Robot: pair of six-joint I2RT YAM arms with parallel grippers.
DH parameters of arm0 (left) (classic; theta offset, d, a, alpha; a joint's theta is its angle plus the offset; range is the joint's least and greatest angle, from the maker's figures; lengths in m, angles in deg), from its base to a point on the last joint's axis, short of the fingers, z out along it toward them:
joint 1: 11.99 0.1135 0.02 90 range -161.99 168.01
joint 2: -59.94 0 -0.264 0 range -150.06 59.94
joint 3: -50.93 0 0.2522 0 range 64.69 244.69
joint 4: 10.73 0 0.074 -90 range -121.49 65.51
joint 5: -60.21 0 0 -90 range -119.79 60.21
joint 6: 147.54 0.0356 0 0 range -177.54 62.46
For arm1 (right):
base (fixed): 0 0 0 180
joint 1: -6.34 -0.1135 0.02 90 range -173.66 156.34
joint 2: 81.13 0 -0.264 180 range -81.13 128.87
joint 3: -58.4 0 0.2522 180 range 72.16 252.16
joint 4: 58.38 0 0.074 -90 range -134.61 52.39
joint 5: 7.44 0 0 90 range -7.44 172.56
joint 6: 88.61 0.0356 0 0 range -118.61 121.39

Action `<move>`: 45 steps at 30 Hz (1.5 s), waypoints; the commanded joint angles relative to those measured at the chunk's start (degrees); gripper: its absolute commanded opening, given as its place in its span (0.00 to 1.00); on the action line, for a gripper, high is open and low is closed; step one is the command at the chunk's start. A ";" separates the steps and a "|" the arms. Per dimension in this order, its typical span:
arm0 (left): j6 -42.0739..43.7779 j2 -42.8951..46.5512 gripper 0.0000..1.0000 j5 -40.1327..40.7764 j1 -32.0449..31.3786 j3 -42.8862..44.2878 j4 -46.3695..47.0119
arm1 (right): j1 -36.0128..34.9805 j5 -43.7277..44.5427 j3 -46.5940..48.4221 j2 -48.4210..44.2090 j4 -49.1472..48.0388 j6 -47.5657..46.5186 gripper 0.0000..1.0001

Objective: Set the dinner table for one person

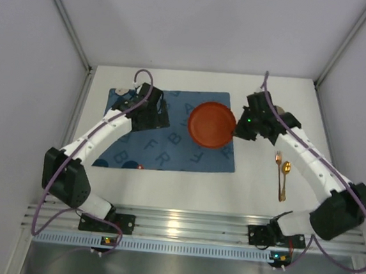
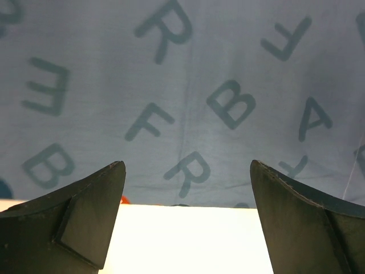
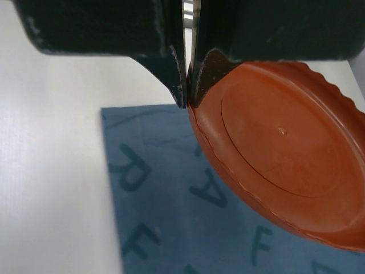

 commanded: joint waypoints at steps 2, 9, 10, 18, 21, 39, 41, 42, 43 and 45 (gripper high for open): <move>-4.97 9.40 0.96 9.40 0.29 0.08 -5.90 | -6.56 -2.65 11.06 14.74 -8.44 0.37 0.00; -7.09 22.40 0.97 13.81 0.29 -5.72 -10.38 | -11.32 -6.96 28.29 34.64 -9.06 -0.95 0.00; -7.70 23.20 0.96 13.90 0.29 -6.59 -12.04 | -11.67 -7.22 31.61 36.31 -8.97 -0.69 0.00; -9.99 31.38 0.96 14.42 0.29 -8.89 -18.47 | -14.31 -9.25 43.77 51.08 -8.62 0.36 0.00; -10.34 32.61 0.96 14.86 0.29 -8.80 -20.40 | -14.40 -9.51 43.69 53.64 -9.41 1.25 0.00; -8.14 25.06 0.95 7.31 0.20 -6.25 -14.61 | -9.14 -11.19 25.38 38.29 -15.91 -3.93 0.79; -8.06 23.48 0.95 5.91 0.12 -6.43 -13.29 | -6.50 -9.78 18.94 29.85 -15.31 -4.98 0.79; -8.23 23.21 0.94 4.94 0.03 -6.86 -12.94 | -5.45 -8.90 12.47 27.21 -14.08 -5.25 0.79; -8.40 22.60 0.94 4.67 -0.15 -7.39 -12.42 | -3.00 -8.63 9.18 22.23 -13.29 -5.34 0.79; -9.02 22.42 0.94 3.79 -0.50 -9.40 -10.31 | -0.62 -7.75 -0.54 17.28 -11.88 -5.43 0.79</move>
